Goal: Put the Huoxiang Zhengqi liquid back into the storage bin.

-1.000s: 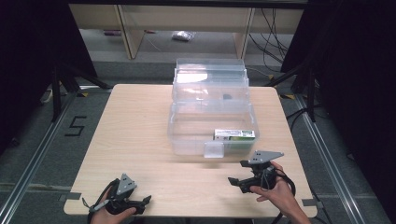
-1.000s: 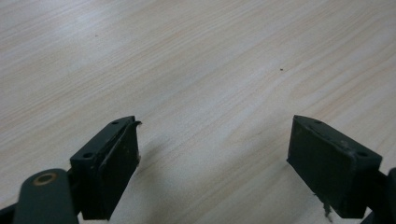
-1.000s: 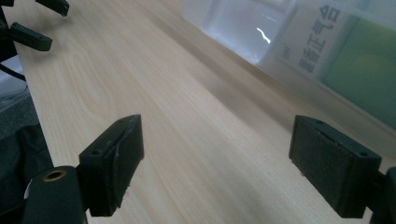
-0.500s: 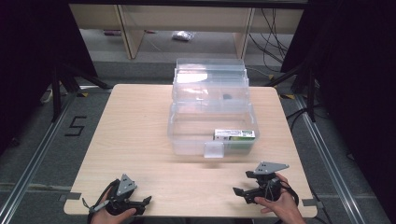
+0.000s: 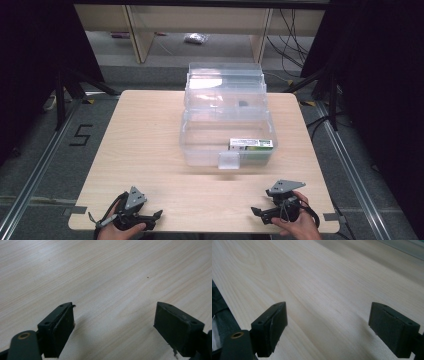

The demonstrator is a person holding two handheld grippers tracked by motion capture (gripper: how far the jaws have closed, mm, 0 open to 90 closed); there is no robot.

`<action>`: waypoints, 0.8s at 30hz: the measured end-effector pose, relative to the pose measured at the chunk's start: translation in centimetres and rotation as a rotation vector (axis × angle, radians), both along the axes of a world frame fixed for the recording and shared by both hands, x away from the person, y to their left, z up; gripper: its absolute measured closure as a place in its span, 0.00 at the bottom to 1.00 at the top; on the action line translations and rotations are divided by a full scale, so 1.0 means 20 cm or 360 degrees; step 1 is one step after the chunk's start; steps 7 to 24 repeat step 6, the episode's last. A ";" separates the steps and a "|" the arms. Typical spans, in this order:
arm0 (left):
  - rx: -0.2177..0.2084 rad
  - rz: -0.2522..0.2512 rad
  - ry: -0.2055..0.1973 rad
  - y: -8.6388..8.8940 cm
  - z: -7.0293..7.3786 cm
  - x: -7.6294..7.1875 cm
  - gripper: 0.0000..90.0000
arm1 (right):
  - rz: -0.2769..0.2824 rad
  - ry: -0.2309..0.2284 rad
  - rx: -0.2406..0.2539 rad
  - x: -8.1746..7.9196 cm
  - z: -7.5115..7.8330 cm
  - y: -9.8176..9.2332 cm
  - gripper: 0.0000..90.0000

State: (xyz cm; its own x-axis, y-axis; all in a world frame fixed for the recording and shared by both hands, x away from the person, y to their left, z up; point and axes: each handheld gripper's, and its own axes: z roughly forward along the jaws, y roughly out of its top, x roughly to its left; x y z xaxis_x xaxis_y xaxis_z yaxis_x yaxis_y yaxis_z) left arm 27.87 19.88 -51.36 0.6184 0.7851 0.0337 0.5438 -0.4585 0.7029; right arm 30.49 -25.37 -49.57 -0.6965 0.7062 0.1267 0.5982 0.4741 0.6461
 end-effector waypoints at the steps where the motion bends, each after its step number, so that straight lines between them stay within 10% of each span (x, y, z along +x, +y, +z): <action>1: 0.0006 -0.0002 0.0006 0.00 0.00 0.00 0.18 | 0.0025 -0.0018 0.0000 0.01 0.00 0.00 0.18; 24: 0.0007 0.0000 0.0000 0.00 0.00 0.00 0.18 | 0.0010 0.0004 -0.0012 0.00 0.00 0.00 0.18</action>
